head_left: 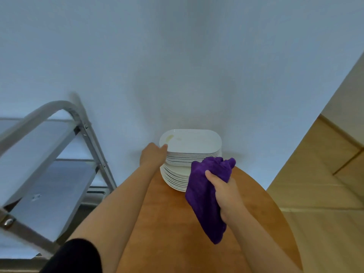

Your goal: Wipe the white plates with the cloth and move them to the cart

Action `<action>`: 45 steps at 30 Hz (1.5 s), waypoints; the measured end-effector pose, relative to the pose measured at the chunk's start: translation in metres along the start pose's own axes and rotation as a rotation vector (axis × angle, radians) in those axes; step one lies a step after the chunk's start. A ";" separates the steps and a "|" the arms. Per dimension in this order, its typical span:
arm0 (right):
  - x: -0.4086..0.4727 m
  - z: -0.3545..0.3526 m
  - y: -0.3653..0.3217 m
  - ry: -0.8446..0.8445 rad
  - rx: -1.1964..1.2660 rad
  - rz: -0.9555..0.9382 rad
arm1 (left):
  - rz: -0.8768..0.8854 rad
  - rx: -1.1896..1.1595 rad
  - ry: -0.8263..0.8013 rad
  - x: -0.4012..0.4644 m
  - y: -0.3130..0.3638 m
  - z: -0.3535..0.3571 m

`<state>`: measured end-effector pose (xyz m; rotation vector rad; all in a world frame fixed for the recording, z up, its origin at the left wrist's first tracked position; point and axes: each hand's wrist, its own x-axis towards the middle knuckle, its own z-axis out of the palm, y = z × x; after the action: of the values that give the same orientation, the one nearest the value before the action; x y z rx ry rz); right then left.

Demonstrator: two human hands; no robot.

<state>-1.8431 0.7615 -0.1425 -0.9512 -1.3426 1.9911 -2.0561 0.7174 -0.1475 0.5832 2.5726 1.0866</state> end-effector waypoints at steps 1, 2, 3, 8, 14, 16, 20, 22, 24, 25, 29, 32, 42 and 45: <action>0.004 0.001 0.000 -0.001 -0.007 0.002 | -0.019 0.007 0.000 0.006 0.002 0.004; 0.008 0.002 0.001 0.001 -0.011 0.005 | -0.036 0.013 0.003 0.010 0.003 0.007; 0.012 0.003 0.002 0.003 -0.013 0.007 | -0.048 0.022 0.005 0.013 0.003 0.009; 0.022 0.008 0.004 0.004 -0.017 0.016 | -0.062 -0.002 -0.052 0.022 0.001 0.010; 0.027 0.011 0.002 0.025 -0.006 0.020 | -0.103 -0.214 -0.050 0.016 -0.001 0.005; 0.027 0.011 0.002 0.032 -0.002 0.016 | -0.099 -0.267 -0.013 0.013 0.002 0.004; 0.023 0.006 0.000 0.057 0.030 0.022 | -0.118 -0.364 -0.014 0.004 0.010 -0.002; 0.018 0.002 -0.002 0.082 0.066 0.032 | -0.188 -0.507 -0.078 -0.006 0.013 -0.007; 0.011 -0.003 -0.003 0.100 0.111 0.052 | -0.238 -0.710 -0.126 -0.019 0.012 -0.012; 0.005 -0.006 -0.004 0.109 0.135 0.064 | -0.247 -0.799 -0.133 -0.027 0.010 -0.015; -0.020 -0.019 -0.010 0.141 0.216 0.092 | -0.220 -1.025 -0.118 -0.068 0.002 -0.031; -0.044 -0.024 -0.017 0.115 0.276 0.104 | -0.161 -1.055 -0.091 -0.107 -0.007 -0.048; -0.157 -0.042 0.011 0.083 0.195 0.066 | -0.119 -0.876 -0.051 -0.263 -0.058 -0.061; -0.186 -0.051 0.029 0.063 0.154 0.098 | -0.252 -1.143 -0.179 -0.296 -0.078 -0.053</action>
<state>-1.6930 0.6377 -0.1365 -1.0147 -1.1101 2.0861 -1.8378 0.4963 -0.1383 0.0422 1.4236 1.9687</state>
